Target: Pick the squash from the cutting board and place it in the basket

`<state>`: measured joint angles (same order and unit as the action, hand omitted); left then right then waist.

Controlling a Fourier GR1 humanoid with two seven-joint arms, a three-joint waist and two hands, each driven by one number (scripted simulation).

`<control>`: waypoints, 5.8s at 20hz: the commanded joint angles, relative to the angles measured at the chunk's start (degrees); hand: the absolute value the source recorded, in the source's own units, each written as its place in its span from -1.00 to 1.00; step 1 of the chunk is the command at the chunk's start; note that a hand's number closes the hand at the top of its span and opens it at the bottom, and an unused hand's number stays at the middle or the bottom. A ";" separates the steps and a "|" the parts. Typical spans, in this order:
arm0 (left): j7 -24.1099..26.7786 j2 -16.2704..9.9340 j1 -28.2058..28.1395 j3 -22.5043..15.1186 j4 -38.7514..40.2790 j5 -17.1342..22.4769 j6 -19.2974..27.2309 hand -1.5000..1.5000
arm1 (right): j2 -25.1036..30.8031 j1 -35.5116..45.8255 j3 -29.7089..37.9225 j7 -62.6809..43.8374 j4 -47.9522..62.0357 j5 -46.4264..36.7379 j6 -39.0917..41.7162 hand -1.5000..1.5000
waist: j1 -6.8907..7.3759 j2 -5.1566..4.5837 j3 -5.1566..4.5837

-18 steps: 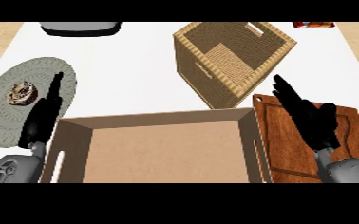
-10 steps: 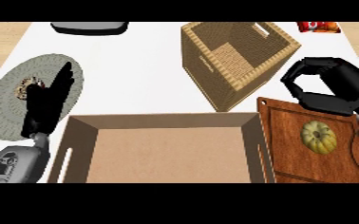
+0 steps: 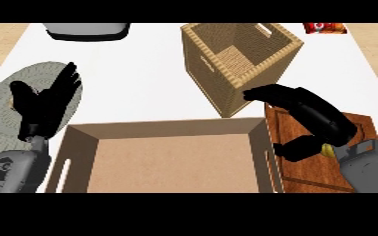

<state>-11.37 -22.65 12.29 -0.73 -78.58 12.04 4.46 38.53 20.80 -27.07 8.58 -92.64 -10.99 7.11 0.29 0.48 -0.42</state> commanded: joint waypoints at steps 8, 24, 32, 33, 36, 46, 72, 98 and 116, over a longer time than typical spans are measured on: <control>0.46 0.12 -0.06 1.03 0.98 0.18 -1.04 0.00 | 1.24 17.29 -6.90 -42.92 -10.01 -12.72 16.56 -1.00 | 0.32 0.11 0.04; 1.05 1.16 -1.00 2.06 0.07 -0.39 -0.96 0.00 | 5.32 36.27 6.99 -64.58 1.07 14.60 54.45 -1.00 | -1.32 0.19 0.25; 0.85 0.06 -3.49 3.65 -1.08 -0.39 -3.16 0.00 | 13.14 29.22 16.45 -64.43 -5.86 26.32 49.72 -1.00 | -1.15 -0.04 0.37; -1.96 1.48 -2.44 2.38 -3.65 -1.76 -0.45 0.00 | 12.72 25.69 16.55 -63.63 -9.21 24.56 47.36 -1.00 | -1.13 -0.07 0.41; 2.91 2.67 -1.63 2.49 2.37 -2.95 -2.11 0.00 | 12.36 18.96 19.58 -61.37 -13.50 23.30 45.32 -1.00 | -1.16 -0.30 0.40; 2.03 4.14 1.14 4.07 3.71 -3.33 -1.47 0.00 | 5.33 -3.13 23.59 -39.36 -20.97 -3.52 41.08 -1.00 | -0.78 -0.64 0.51; 0.18 4.24 -3.77 7.95 -2.78 -5.72 -6.48 0.00 | -0.46 -9.22 22.79 -11.36 0.98 -31.75 31.63 -1.00 | -0.24 -0.42 0.41; 3.54 7.91 0.84 9.93 4.27 -10.15 -6.67 0.00 | -4.22 -17.29 22.18 0.32 2.76 -47.71 26.36 1.00 | -0.52 -0.51 0.40; -1.91 8.61 2.47 8.02 -1.62 -8.59 -8.96 0.00 | -38.13 -2.64 21.09 -34.43 7.98 -51.97 13.22 1.00 | 5.43 -1.42 0.66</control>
<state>-13.24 -14.52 13.75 7.83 -79.99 3.19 -4.15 6.27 15.19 -6.09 -17.17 -84.93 -64.07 24.97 3.55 -0.37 -0.19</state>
